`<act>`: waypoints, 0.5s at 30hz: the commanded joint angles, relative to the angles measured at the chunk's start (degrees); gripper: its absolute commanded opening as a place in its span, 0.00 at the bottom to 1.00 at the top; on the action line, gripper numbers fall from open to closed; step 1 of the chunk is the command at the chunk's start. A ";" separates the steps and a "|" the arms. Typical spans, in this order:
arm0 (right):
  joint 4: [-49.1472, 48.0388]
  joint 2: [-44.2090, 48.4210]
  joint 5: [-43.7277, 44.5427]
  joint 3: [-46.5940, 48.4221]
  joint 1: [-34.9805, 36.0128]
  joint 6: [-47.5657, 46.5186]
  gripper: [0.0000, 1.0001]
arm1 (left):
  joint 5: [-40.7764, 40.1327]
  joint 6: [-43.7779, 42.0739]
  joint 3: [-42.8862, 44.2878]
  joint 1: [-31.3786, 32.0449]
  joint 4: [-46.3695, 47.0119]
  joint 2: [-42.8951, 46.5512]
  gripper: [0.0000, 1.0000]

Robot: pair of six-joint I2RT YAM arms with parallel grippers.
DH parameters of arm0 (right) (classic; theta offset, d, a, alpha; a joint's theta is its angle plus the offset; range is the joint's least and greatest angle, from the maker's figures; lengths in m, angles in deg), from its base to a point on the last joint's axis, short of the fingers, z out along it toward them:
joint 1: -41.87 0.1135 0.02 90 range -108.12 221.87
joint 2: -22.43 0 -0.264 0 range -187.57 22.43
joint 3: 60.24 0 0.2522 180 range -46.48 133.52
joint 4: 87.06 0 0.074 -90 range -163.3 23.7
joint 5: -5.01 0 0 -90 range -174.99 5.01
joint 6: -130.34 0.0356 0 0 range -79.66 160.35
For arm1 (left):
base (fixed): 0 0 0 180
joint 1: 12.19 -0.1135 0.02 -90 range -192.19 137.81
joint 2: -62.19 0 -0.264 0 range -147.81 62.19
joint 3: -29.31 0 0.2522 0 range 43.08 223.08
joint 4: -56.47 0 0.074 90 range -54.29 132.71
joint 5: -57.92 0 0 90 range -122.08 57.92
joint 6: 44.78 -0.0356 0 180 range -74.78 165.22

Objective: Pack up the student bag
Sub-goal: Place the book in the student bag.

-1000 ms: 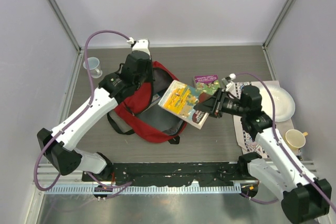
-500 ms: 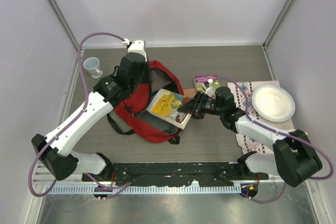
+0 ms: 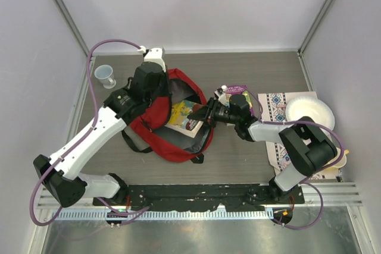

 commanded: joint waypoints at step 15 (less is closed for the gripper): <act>0.81 -0.51 21.53 6.59 3.46 -4.43 0.01 | 2.18 -0.64 -1.59 0.11 6.88 4.48 0.00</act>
